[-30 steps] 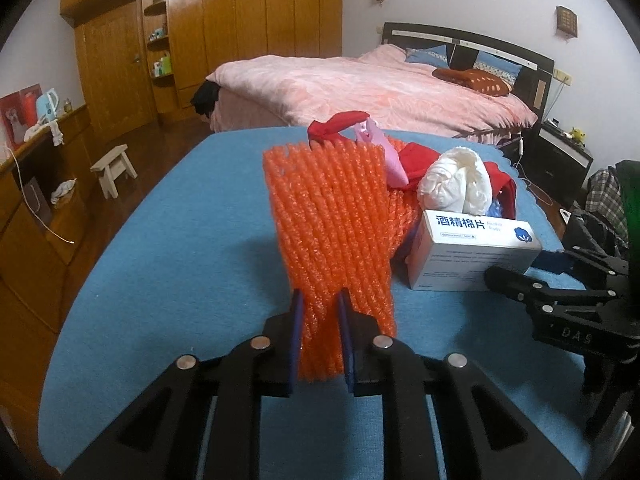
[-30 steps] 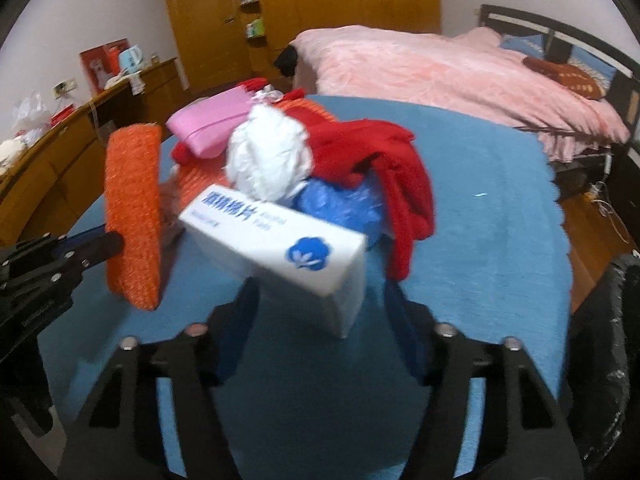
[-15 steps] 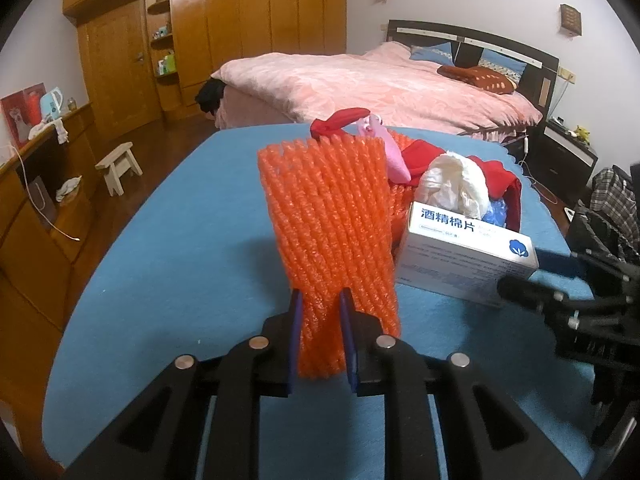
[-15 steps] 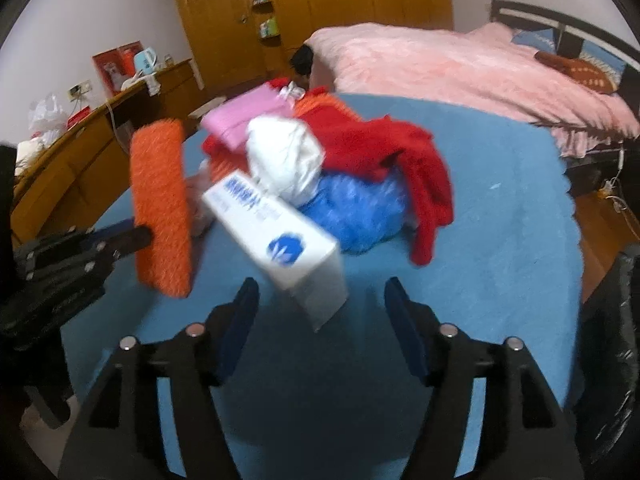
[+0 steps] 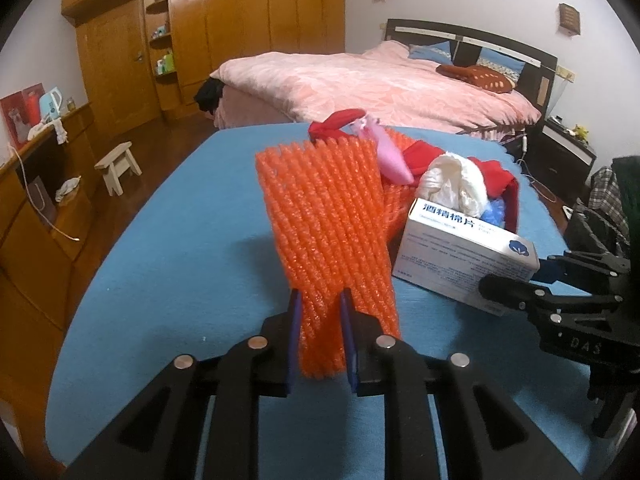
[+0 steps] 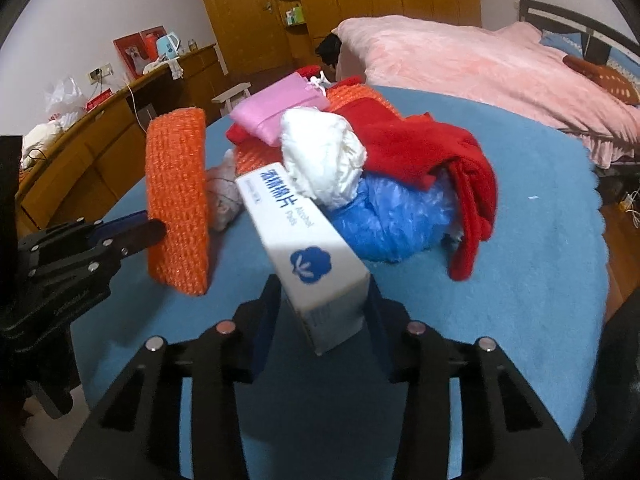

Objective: Collect trash
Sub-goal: 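Carry scrubber and wipes box over the bin and open both tools to drop them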

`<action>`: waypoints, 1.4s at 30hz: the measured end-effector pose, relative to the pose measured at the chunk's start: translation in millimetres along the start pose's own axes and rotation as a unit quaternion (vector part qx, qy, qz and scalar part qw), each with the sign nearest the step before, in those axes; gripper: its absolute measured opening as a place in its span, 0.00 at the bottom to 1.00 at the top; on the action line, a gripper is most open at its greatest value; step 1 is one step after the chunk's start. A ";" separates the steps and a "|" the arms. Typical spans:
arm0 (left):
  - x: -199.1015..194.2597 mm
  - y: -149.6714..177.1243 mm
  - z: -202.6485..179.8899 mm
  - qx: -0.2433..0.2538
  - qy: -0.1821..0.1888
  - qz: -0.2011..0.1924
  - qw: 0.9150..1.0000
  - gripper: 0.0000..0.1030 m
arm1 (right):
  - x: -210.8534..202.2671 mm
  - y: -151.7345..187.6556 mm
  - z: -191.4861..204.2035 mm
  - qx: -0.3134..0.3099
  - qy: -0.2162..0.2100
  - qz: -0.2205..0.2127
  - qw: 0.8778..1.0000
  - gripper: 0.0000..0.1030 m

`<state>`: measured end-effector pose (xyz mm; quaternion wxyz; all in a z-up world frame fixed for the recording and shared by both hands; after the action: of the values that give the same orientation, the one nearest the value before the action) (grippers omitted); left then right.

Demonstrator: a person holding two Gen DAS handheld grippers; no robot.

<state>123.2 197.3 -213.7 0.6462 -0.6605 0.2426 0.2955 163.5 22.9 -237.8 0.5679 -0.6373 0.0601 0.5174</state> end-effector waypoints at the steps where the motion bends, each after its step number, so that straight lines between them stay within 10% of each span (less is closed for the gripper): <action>1: -2.3 0.3 -2.3 0.002 0.003 -0.001 1.000 0.19 | -5.9 4.2 -0.8 0.003 0.004 -0.002 1.000 0.37; 13: -2.5 13.7 -20.8 0.004 0.023 0.027 0.999 0.18 | -0.1 16.5 -0.9 0.024 -0.004 0.004 1.000 0.57; 17: -6.8 12.4 -19.3 0.011 0.015 0.023 1.000 0.18 | 4.1 11.6 5.2 0.012 -0.019 0.008 1.000 0.32; 26: -37.7 1.4 -44.0 0.022 0.047 -0.005 0.999 0.17 | -61.9 9.9 3.4 0.021 -0.023 -0.051 0.998 0.30; 42: -68.7 -35.1 -196.5 0.110 0.188 -0.047 0.975 0.17 | -197.6 44.2 -114.0 0.127 0.143 -0.131 0.973 0.30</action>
<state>114.4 -1.1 -142.4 0.6709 -0.6397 0.3596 0.1069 111.1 -183.1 -143.8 0.6927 -0.6296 0.1219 0.3301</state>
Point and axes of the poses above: each gripper's, at about its wrist camera, not at the fingertips, and x roughly the way its jaws point, z to its left, y to its underside, the point moved 3 cm from there along x, roughly the way its jaws point, and after that the axes turned 1 degree about -y, right-handed, at the moved point
